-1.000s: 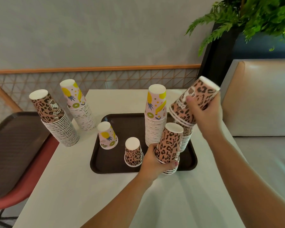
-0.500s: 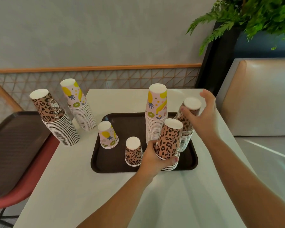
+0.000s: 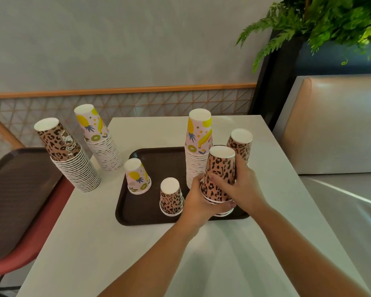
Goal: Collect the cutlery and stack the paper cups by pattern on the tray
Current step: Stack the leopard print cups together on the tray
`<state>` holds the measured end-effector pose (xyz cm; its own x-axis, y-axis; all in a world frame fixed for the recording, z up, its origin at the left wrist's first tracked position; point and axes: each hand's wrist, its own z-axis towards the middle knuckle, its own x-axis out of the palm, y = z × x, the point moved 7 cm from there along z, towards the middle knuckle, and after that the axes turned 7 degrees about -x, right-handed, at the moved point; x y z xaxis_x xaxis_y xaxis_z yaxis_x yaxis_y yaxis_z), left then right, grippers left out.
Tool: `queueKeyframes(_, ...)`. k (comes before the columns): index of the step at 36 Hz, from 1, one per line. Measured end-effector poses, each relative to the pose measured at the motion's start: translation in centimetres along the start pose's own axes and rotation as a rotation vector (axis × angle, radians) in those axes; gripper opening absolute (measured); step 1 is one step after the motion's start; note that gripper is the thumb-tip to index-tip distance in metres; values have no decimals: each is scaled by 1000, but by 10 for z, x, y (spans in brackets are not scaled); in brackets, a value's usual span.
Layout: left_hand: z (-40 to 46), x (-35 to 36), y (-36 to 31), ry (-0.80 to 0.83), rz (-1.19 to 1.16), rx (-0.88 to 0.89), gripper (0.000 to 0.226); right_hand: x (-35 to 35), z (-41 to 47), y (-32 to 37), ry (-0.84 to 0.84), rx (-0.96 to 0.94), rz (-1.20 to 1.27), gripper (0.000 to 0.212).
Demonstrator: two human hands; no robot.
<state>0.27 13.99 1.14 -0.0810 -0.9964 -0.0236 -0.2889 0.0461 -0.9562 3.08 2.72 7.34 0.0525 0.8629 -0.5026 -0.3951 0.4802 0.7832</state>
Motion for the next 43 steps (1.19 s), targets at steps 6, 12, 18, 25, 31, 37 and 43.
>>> queueKeyframes(6,-5,5,-4,51,-10,29,91,-1,3,-3,-65,36,-2,61)
queueKeyframes(12,-7,4,-1,45,1,21,88,-12,11,1,-146,10,16,58)
queueKeyframes(18,-10,6,0,70,5,14,80,-45,32,18,-300,-17,119,41)
queueKeyframes(25,-6,2,4,45,46,16,78,-94,65,36,-547,-110,87,71)
queueKeyframes(31,-3,-2,7,10,88,-6,79,-86,74,12,-463,-53,-33,69)
queueKeyframes(37,-4,-2,5,11,67,-4,76,-63,62,-15,-296,50,-57,81)
queueKeyframes(43,-2,-2,6,-20,70,-14,78,-62,34,7,-373,-66,-115,81)
